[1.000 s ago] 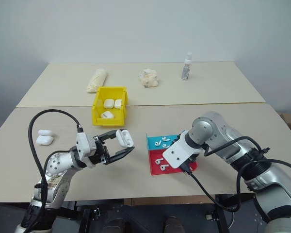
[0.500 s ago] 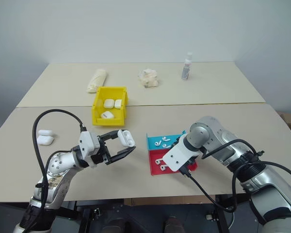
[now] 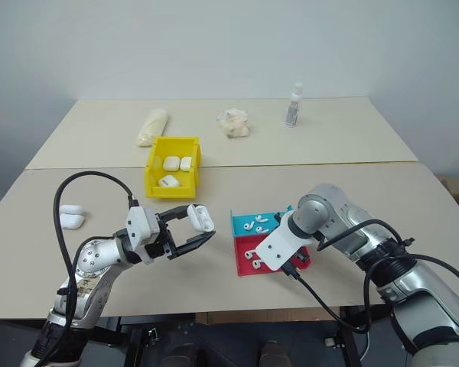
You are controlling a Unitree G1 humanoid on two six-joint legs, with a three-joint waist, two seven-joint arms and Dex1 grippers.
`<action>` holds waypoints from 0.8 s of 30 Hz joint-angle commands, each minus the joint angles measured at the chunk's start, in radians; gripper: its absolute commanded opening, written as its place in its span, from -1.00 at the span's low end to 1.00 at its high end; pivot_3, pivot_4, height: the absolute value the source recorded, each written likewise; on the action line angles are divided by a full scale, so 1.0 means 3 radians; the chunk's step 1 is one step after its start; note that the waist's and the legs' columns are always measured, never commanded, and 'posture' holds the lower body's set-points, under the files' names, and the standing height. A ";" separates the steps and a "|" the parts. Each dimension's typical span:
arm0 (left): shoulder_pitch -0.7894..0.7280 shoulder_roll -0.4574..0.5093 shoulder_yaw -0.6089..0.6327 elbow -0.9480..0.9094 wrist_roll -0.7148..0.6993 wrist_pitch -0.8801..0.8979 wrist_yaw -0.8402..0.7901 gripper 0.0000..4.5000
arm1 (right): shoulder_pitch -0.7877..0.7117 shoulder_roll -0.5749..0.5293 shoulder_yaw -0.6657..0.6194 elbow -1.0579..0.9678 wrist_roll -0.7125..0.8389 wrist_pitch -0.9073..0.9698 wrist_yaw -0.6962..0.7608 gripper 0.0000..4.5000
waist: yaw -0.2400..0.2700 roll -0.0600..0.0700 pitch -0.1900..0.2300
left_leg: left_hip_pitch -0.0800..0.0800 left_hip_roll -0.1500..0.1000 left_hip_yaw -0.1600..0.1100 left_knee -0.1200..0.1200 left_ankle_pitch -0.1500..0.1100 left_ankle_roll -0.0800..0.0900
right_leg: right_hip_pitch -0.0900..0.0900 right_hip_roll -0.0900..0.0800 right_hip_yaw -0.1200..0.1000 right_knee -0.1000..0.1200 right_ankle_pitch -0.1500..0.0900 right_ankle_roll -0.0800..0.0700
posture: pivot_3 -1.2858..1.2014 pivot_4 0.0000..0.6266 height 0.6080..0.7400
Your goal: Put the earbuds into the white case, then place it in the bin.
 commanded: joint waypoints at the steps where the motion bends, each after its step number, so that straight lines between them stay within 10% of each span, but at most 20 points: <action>1: -0.0039 0.0003 0.0008 -0.0113 -0.0033 0.0004 0.0040 0.23 | 0.0038 -0.0006 -0.0065 -0.0066 0.0044 -0.0055 0.0025 -0.15 | 0.0000 0.0000 0.0000 | 0.0000 0.0000 0.0000 0.0000 0.0000 0.0000 | 0.0000 0.0000 0.0000 0.0000 0.0000 0.0000 | 0.03 -0.52 1.00; 7: -0.0056 0.0008 0.0000 -0.0099 -0.0011 0.0033 0.0069 0.23 | 0.0041 0.0001 -0.0049 -0.0005 -0.0008 -0.0104 0.0010 -0.15 | 0.0000 0.0000 0.0000 | 0.0000 0.0000 0.0000 0.0000 0.0000 0.0000 | 0.0000 0.0000 0.0000 0.0000 0.0000 0.0000 | 0.03 -0.52 1.00; 12: -0.0055 0.0011 0.0001 -0.0100 -0.0021 0.0049 0.0060 0.23 | 0.0048 -0.0009 -0.0037 0.0010 -0.0071 -0.0123 -0.0014 -0.67 | 0.0000 0.0000 0.0000 | 0.0001 0.0000 0.0000 -0.0001 0.0000 0.0000 | 0.0001 0.0000 0.0000 -0.0001 0.0000 0.0000 | 0.03 -0.52 1.00; 24: -0.0111 -0.0002 -0.0013 -0.0068 -0.0025 0.0021 0.0040 0.23 | 0.0142 -0.0080 -0.0193 -0.0194 -0.0021 -0.0020 -0.0043 -0.68 | 0.0001 0.0000 0.0000 | 0.0008 0.0000 0.0000 -0.0002 0.0000 0.0000 | 0.0007 0.0000 0.0001 -0.0007 0.0000 0.0000 | 0.03 -0.52 1.00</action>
